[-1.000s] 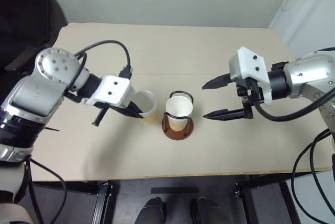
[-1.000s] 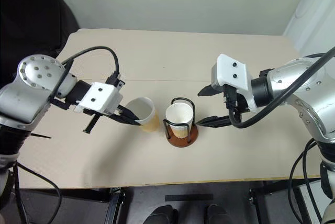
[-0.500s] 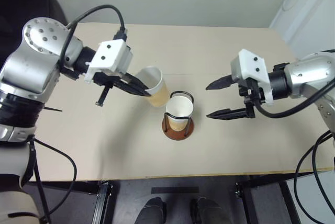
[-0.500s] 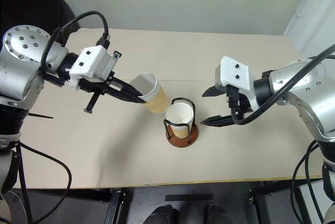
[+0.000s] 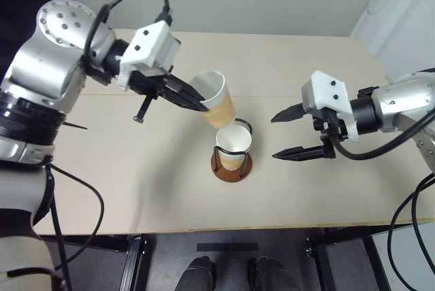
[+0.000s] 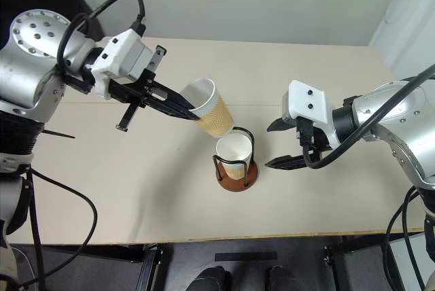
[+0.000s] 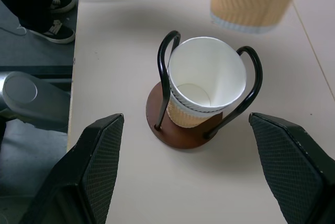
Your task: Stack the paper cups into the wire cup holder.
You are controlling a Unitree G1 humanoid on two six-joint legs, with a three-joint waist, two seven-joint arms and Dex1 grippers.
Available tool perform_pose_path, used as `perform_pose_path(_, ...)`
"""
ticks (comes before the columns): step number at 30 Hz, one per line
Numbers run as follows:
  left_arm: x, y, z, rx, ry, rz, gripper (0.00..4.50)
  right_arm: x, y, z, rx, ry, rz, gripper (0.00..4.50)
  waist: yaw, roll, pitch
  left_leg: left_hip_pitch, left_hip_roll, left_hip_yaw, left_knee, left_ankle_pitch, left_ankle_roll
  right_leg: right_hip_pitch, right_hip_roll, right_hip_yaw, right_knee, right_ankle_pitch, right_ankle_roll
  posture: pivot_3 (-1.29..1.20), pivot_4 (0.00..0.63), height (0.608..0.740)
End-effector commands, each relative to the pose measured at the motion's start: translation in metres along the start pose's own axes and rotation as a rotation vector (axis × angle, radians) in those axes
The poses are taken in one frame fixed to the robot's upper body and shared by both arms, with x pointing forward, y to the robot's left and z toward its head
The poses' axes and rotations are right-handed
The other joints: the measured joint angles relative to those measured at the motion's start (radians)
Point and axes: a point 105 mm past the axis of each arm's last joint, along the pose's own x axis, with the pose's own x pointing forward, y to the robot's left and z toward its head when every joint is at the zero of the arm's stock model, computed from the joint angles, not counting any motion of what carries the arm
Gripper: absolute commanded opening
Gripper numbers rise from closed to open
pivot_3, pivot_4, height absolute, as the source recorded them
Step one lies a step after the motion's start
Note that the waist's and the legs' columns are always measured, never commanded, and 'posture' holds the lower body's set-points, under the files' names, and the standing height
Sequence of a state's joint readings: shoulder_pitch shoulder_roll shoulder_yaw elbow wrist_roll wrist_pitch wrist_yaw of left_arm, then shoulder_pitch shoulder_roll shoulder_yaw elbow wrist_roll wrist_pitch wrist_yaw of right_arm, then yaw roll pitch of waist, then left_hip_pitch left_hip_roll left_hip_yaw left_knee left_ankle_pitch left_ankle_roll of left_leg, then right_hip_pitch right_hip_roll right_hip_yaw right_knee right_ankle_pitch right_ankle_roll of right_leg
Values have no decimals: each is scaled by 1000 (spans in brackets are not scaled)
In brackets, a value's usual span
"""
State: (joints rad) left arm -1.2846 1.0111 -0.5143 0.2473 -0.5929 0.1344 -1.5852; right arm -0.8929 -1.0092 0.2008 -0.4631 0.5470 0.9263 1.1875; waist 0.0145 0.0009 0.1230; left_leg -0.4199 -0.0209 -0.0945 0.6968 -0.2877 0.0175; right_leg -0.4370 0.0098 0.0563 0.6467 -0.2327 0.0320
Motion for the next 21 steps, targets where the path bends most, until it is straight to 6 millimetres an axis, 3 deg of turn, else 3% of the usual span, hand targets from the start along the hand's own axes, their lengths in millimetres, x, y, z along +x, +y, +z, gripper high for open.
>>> perform_pose_path(1, 3, 2, 13, 48, -30, -47, 61, -10, -2, 7, -34, -5, -41, 3893, 0, 0, 0, 0, 0, 0, 0, 0, 0, 0, 0, 0, 0, 0, 0, 0, 150, 740)
perform_pose_path(13, 19, 11, 17, 65, -33, -110, 61, -14, 0, 6, -29, 5, -64, 3893, 1, 0, 0, 0, 0, 0, 0, 0, 0, 0, 0, 0, -1, 0, 0, 0, 150, 740)
perform_pose_path(21, 26, 10, 18, 69, -41, -142, 61, -33, -15, 18, -50, -1, -133, 3893, 3, 0, 0, 0, 0, 0, 0, 0, 0, 0, 0, 0, -1, 0, 0, 0, 150, 740)
